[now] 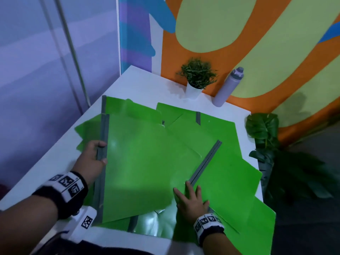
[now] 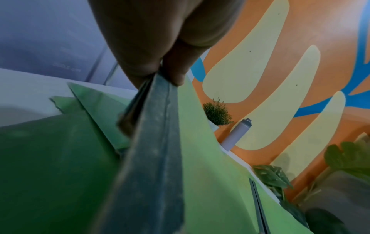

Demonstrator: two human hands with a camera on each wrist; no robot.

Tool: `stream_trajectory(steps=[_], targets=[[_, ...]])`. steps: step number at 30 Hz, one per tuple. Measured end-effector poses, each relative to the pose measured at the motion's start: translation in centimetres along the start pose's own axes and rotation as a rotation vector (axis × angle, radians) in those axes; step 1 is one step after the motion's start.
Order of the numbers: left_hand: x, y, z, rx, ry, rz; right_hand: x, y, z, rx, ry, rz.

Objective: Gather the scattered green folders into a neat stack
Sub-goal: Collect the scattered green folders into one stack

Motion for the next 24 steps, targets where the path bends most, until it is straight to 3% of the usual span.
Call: stream_trajectory(steps=[3,6,8,11,13,17,21,24], targets=[[1.3,-1.2,-0.8,0.089,0.028,-0.018,-0.2,0.6,-1.7,-0.008,-0.019,0.086],[2.6,-3.1,-1.3,0.184,0.051,0.059,0.5,3.5,-2.4,-0.179,-0.056,0.273],[3.3,-5.2,-1.7,0.262,0.061,0.100,0.2,4.6,-2.7,-0.285,-0.135,0.564],[3.4,-8.1,-2.2,0.346,0.014,0.170,-0.1,3.3,-3.3,-0.308,-0.266,1.053],[2.9,-9.3,-2.4,0.351,-0.039,0.239,-1.0,2.5,-3.9,-0.347,-0.367,1.209],[3.1,-11.1,-0.4,0.300,-0.166,0.518,-3.3,3.5,-5.6,-0.516,-0.454,1.197],[7.2,-10.5,2.8,0.295,-0.211,0.992,-5.7,4.0,-7.4,-0.598,-0.530,1.189],[10.0,-8.2,3.6,0.224,-0.207,1.084,-7.3,3.5,-8.7,-0.632,-0.573,1.209]])
Point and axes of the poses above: each hand's wrist, its own z-axis towards the middle knuckle, its own y-axis out of the back of the hand, x = y × z, the point moved 10 cm from there along z, towards the middle knuckle, and after that the axes turned 8 degrees about y, right-handed, at the moved point
